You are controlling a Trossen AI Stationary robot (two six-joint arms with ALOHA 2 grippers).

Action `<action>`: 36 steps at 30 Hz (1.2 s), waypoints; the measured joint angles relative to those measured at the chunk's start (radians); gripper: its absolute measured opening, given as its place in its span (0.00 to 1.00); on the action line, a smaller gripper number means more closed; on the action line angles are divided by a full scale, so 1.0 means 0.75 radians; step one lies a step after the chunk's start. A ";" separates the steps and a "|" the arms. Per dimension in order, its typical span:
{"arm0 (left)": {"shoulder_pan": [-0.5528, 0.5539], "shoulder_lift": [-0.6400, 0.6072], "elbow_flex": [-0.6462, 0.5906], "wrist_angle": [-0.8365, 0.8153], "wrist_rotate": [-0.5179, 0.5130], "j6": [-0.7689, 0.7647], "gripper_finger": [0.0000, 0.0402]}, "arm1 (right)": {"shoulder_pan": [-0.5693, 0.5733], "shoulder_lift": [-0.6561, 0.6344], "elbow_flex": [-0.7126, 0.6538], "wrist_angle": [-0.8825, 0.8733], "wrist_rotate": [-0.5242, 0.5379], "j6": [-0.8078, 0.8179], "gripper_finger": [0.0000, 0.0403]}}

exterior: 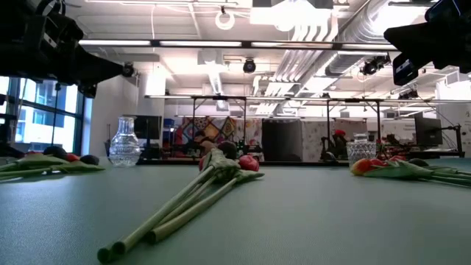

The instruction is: Sort flowers into vase by color

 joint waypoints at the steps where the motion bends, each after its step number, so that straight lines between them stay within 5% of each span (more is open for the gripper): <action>1: 0.000 0.000 0.000 0.000 0.000 0.000 0.00 | 0.000 0.000 0.000 0.000 0.000 0.000 0.00; 15: 0.000 0.000 0.000 0.002 0.000 -0.002 0.00 | 0.000 0.000 0.000 0.005 0.010 0.002 0.00; 22: 0.000 0.000 0.000 0.037 0.000 -0.001 0.00 | -0.001 0.000 0.000 0.010 0.246 -0.097 0.00; 30: 0.000 0.000 0.000 0.073 -0.031 0.092 0.00 | -0.001 0.000 0.000 0.020 0.304 -0.180 0.00; 33: 0.000 0.000 0.000 0.071 -0.072 0.092 0.00 | -0.001 -0.001 0.000 0.048 0.486 -0.274 0.00; 36: 0.000 0.000 0.000 0.071 -0.113 0.059 0.00 | -0.001 -0.001 0.000 0.037 0.846 -0.149 0.00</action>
